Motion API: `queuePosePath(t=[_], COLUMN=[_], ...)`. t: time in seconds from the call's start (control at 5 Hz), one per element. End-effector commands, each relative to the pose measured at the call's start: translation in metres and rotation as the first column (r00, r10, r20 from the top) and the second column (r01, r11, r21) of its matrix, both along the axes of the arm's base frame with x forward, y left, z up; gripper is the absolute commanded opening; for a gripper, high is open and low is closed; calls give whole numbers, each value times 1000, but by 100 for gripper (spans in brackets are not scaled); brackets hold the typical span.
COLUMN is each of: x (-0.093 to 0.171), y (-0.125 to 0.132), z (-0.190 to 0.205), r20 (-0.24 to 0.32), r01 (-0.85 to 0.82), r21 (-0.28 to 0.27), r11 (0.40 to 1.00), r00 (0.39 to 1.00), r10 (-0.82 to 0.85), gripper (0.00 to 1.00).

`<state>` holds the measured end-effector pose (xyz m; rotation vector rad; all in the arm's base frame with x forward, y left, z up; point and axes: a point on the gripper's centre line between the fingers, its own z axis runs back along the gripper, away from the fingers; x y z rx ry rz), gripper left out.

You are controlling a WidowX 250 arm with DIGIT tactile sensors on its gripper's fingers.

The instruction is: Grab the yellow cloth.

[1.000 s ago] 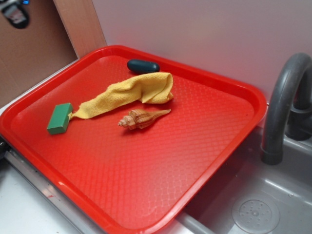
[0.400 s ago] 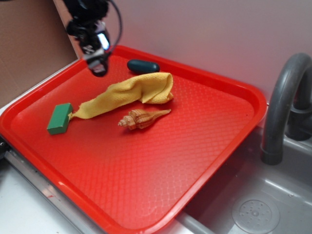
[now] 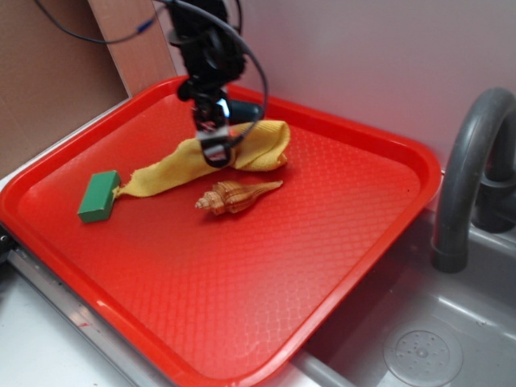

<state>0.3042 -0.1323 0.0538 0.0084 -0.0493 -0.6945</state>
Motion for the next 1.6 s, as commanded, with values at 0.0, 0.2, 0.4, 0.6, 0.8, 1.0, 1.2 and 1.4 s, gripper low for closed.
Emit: queuePosePath(t=[0.0,0.2,0.4,0.6,0.8,1.0,1.2,1.4], x=[-3,-5,-3,-9,-27,-50,-63,-61], y=[-28,-22,-11,-3,7,15,26,46], z=[-3,4,40,90,140,190,203,182], r20=[22,33,68,145,131,130,128,-6], r01=[65,20,-104,-302,-455,-576,-703,-804], r21=[18,48,108,198,120,31,-13,-97], r11=[998,999,989,933,882,817,711,587], r00=[998,999,993,950,888,813,704,590], r10=[-65,-22,97,277,441,568,698,807], gripper=[100,0,0,0,0,0,0,0])
